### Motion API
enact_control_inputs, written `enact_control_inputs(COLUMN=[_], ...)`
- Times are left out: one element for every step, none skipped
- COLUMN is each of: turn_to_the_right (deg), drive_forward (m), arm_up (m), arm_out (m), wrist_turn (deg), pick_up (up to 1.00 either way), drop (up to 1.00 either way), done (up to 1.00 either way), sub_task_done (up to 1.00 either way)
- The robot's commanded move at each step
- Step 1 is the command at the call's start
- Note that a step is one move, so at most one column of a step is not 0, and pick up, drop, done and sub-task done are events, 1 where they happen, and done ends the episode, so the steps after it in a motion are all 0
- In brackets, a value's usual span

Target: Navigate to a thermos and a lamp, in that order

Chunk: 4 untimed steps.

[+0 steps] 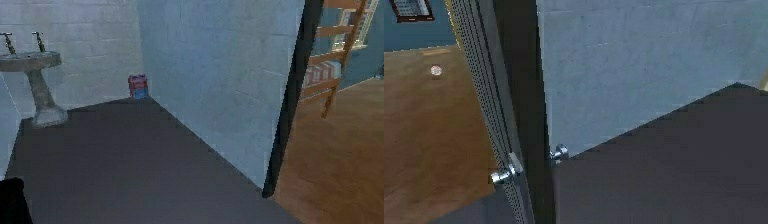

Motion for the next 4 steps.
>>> enact_control_inputs(turn_to_the_right=[-12.0,0.0,45.0,15.0], drive_forward=[0.0,0.4,0.0,0.0], arm_up=[0.0,0.0,0.0,0.0], arm_out=[0.0,0.0,0.0,0.0], wrist_turn=[0.0,0.0,0.0,0.0], pick_up=[0.0,0.0,0.0,0.0], drop=[0.0,0.0,0.0,0.0], done=[0.0,0.0,0.0,0.0], sub_task_done=[0.0,0.0,0.0,0.0])
